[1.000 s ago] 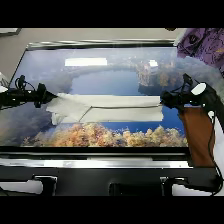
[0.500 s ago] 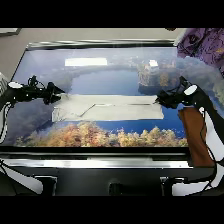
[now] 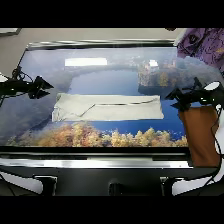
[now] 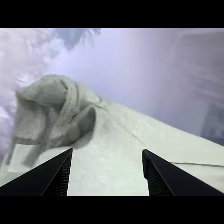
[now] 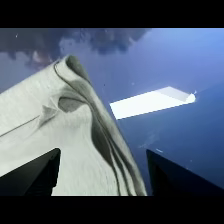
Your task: Fold the clothes and pants, and hang the long-sleeved shirts on hangers.
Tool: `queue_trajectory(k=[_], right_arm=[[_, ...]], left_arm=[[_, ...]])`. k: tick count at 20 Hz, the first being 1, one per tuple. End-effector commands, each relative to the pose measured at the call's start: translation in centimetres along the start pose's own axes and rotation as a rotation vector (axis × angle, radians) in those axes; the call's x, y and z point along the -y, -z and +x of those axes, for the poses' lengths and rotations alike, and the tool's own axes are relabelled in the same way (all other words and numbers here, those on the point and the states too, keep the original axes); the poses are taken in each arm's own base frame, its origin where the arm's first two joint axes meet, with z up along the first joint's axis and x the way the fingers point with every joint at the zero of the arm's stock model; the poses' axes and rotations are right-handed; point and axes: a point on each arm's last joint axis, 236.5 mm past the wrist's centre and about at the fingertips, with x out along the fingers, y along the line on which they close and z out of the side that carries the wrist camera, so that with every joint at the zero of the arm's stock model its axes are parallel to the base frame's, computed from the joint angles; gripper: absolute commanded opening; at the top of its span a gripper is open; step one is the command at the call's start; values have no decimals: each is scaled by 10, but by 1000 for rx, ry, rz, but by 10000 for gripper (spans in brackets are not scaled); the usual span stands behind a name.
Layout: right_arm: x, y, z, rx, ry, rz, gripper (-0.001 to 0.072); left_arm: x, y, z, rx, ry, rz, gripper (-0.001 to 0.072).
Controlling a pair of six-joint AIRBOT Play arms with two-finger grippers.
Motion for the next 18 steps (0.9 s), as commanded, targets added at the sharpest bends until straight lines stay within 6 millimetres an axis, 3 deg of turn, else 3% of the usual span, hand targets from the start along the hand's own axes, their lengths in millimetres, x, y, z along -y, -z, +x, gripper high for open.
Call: queue_trajectory(k=[1, 4, 8, 9, 10, 12, 13, 14, 15, 16, 18], right_arm=[[1, 12, 10, -90, -84, -12, 621], [2, 23, 36, -144, -89, -18, 620], [-9, 44, 70, -217, -82, -55, 617], [-17, 50, 76, -231, -81, -88, 562], [-24, 54, 79, -231, -84, -126, 414], [-37, 55, 78, -216, -85, -158, 29], [-42, 52, 72, -200, -88, -162, 31], [-45, 49, 62, -184, -79, -149, 31], [-47, 46, 50, -167, -52, -144, 31], [-48, 40, 32, -142, -7, -150, 31], [-61, 34, -5, -113, 38, -165, 31]], left_arm=[[-14, -10, -38, 82, -186, 93, 500], [-4, -8, -50, 106, -222, 149, 500], [5, -5, -49, 105, -215, 159, 500], [7, -4, -48, 103, -214, 162, 500], [9, -3, -46, 100, -212, 168, 500], [18, 3, -38, 87, -204, 187, 498], [27, 8, -30, 73, -191, 200, 459], [38, 15, -20, 55, -169, 210, 310], [51, 24, -6, 29, -140, 221, 66], [65, 33, 9, 9, -111, 233, 19], [102, 57, 47, -35, -31, 251, 19]])
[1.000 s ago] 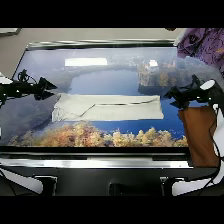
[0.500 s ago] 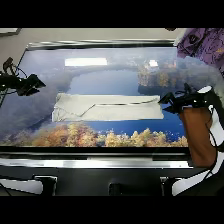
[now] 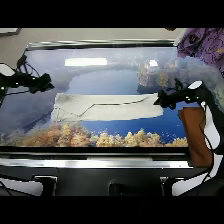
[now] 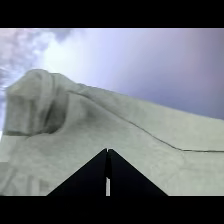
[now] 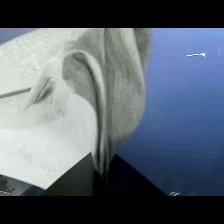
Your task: Fold the clothes and pants, and hang the long-sleeved shirts on hangers.
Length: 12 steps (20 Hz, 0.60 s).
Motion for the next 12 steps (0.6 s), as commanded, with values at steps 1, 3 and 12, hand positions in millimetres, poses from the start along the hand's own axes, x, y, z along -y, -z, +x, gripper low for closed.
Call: queue_trajectory(k=[1, 3, 12], right_arm=[[-18, -3, -57, 49, 92, -9, 31], [-37, -4, -93, 87, 108, -24, 31], [-104, -8, -204, 334, 99, -106, 31]], left_arm=[[77, 27, 52, -57, 145, 18, 18], [133, 60, 89, -115, 245, 21, 18], [341, 234, 203, -257, 573, -303, 17]])
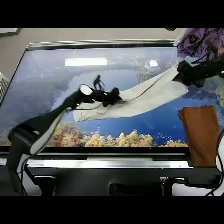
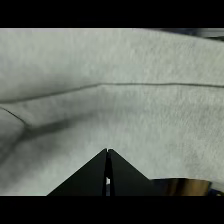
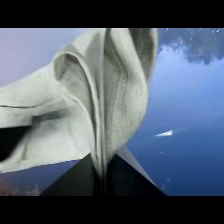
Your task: Fold the clothes and pants, and hang the long-sleeved shirts on hangers.
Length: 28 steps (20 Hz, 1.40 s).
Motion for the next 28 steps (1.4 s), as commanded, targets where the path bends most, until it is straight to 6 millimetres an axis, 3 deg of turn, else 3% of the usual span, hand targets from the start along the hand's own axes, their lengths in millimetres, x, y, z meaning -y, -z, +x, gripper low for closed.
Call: queue_trajectory(k=[1, 4, 7, 12, 15, 16, 18, 20, 22, 25, 28], right_arm=[[-12, -3, -38, 65, 18, -11, 31], [-16, 0, -55, 88, 30, -10, 30], [-9, 13, -72, 80, 86, 8, 30], [4, 32, -103, 88, 182, 25, 30], [5, 34, -114, 113, 199, 51, 30], [2, 34, -113, 114, 188, 68, 30], [-12, 33, -110, 119, 132, 86, 30], [-30, 30, -104, 139, 98, 81, 30], [-57, 31, -87, 133, 64, 63, 30], [-89, 41, -37, 81, 78, 51, 30], [-134, 66, 33, -5, 64, 38, 30]], left_arm=[[30, 59, 71, 13, 120, -211, 16], [47, 99, 106, -38, 158, -242, 16], [66, 110, 122, -59, 203, -223, 16], [73, 104, 121, -66, 224, -212, 16], [76, 113, 100, -202, 237, -116, 15], [72, 106, 87, -225, 211, -78, 14], [58, 71, 52, -205, 103, -20, 14], [42, 22, -1, -134, -22, 89, 14], [30, -25, -68, -55, -141, 197, 15], [23, -72, -175, 40, -252, 257, 16], [19, -97, -260, 129, -302, 278, 17]])
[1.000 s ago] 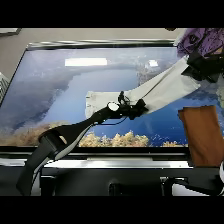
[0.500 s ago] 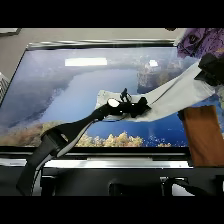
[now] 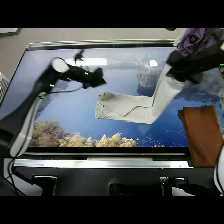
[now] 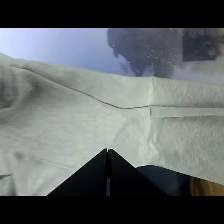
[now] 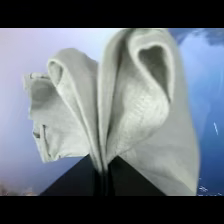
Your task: Fold the clothes and pants, and hang the long-sleeved shirts on hangers.
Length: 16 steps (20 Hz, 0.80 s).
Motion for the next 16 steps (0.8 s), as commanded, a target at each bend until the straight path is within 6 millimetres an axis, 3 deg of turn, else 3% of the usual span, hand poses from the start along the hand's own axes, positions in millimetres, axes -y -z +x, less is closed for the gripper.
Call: queue_trajectory(k=[1, 5, 7, 9, 12, 16], right_arm=[[-60, 36, 74, -74, -19, -2, 30], [-119, 93, 155, -151, -53, -8, 30], [-135, 116, 188, -176, -60, -5, 30], [-138, 134, 213, -207, -48, 12, 30], [-143, 148, 231, -237, -55, 18, 31], [-148, 139, 247, -195, -86, 25, 32]], left_arm=[[-45, -26, -103, 87, -144, 30, 17], [-63, -45, -165, 193, -168, -10, 18], [-70, -50, -180, 224, -176, -24, 17], [-77, -51, -185, 224, -184, -38, 18], [-79, -51, -186, 221, -193, -15, 18], [-81, -51, -185, 218, -194, -17, 18]])
